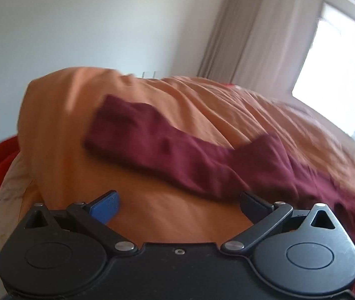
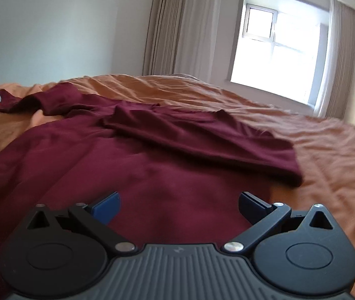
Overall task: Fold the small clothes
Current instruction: 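Grasp the other sleeve cuff with the left gripper and lift it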
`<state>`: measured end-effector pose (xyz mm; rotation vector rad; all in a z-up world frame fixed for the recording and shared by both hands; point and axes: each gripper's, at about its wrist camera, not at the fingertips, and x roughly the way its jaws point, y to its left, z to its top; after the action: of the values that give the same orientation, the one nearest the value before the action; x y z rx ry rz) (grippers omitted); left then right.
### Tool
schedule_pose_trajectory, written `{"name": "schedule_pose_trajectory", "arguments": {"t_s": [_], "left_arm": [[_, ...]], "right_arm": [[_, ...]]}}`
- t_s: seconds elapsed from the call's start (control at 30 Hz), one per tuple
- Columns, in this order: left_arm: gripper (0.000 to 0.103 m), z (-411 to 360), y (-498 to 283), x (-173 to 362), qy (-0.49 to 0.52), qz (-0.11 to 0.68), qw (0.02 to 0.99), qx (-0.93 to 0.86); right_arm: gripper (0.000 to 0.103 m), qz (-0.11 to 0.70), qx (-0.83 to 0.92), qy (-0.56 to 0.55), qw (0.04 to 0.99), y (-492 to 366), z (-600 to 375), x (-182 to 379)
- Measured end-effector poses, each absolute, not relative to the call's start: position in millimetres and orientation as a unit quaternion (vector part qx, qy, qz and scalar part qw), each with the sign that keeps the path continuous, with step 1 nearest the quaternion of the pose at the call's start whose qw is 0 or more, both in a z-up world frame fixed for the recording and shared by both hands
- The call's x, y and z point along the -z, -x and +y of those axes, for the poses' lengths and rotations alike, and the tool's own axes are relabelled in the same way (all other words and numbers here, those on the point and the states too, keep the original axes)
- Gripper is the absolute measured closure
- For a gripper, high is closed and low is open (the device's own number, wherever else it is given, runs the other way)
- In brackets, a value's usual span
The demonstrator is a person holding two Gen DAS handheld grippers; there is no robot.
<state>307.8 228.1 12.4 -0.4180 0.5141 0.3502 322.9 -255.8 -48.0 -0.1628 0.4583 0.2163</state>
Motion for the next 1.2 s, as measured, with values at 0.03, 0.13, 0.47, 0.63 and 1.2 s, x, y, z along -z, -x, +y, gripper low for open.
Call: {"name": "schedule_pose_trajectory", "arguments": {"t_s": [0.03, 0.13, 0.47, 0.63, 1.2], "left_arm": [[0.001, 237, -307, -13, 0.217, 0.243, 0.929, -0.174], [0.008, 257, -307, -16, 0.246, 0.214, 0.927, -0.186], [0.096, 287, -329, -17, 0.281, 0.174, 0.906, -0.264], [0.098, 292, -332, -41, 0.243, 0.131, 0.925, -0.263], [0.098, 198, -377, -182, 0.063, 0.017, 0.992, -0.104]], "right_arm": [[0.000, 0.227, -0.108, 0.074, 0.965, -322, -253, 51], [0.000, 0.228, -0.105, 0.063, 0.966, -322, -250, 54], [0.000, 0.237, -0.101, 0.050, 0.965, -323, -254, 58], [0.000, 0.231, -0.102, 0.046, 0.967, -322, -255, 58], [0.000, 0.206, -0.099, -0.018, 0.973, -316, -279, 52]]}}
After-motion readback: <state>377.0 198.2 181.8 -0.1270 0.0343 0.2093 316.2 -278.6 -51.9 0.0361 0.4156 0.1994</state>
